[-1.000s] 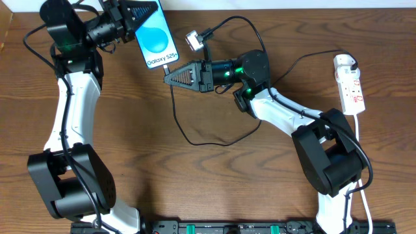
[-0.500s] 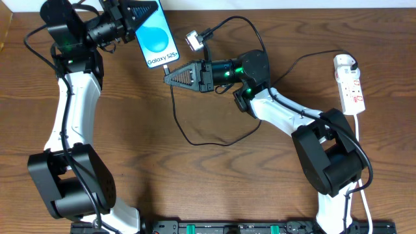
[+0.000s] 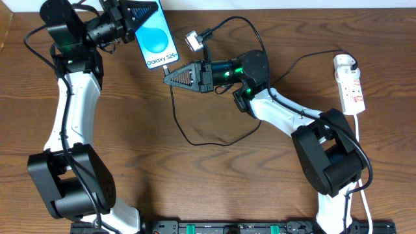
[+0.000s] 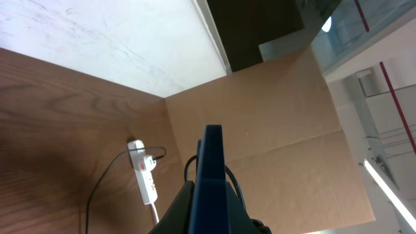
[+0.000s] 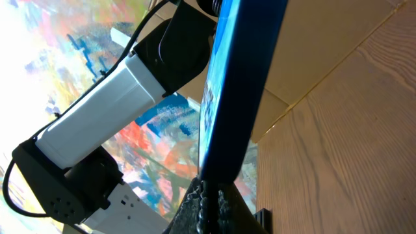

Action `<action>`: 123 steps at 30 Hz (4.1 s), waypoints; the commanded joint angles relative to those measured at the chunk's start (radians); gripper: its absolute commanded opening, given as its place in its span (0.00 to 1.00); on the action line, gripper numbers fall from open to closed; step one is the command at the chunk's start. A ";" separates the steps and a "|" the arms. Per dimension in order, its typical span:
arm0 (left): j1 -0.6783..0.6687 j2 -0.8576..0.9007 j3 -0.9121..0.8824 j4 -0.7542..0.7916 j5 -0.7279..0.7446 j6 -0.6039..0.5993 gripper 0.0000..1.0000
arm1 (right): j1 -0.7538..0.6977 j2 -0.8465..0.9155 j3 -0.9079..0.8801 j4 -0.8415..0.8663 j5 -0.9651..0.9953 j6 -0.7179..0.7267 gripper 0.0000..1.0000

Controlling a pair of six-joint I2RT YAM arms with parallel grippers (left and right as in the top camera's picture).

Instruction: Plug charger to phone and switch on socket

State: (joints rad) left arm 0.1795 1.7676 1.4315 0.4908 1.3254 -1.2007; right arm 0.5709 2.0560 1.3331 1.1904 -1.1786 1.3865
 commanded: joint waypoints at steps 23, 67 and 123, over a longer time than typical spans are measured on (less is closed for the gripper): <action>-0.018 -0.009 0.010 0.009 0.056 0.053 0.07 | 0.004 0.001 0.003 0.002 0.044 0.021 0.01; -0.028 -0.009 0.010 0.009 0.201 0.102 0.07 | -0.001 0.001 0.003 -0.035 0.088 -0.008 0.01; -0.012 -0.009 0.010 0.009 0.175 0.140 0.07 | -0.137 0.000 0.000 -1.082 0.196 -0.527 0.99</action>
State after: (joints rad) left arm 0.1627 1.7676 1.4315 0.4934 1.4841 -1.0813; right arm 0.4278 2.0579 1.3308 0.1600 -1.0519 0.9520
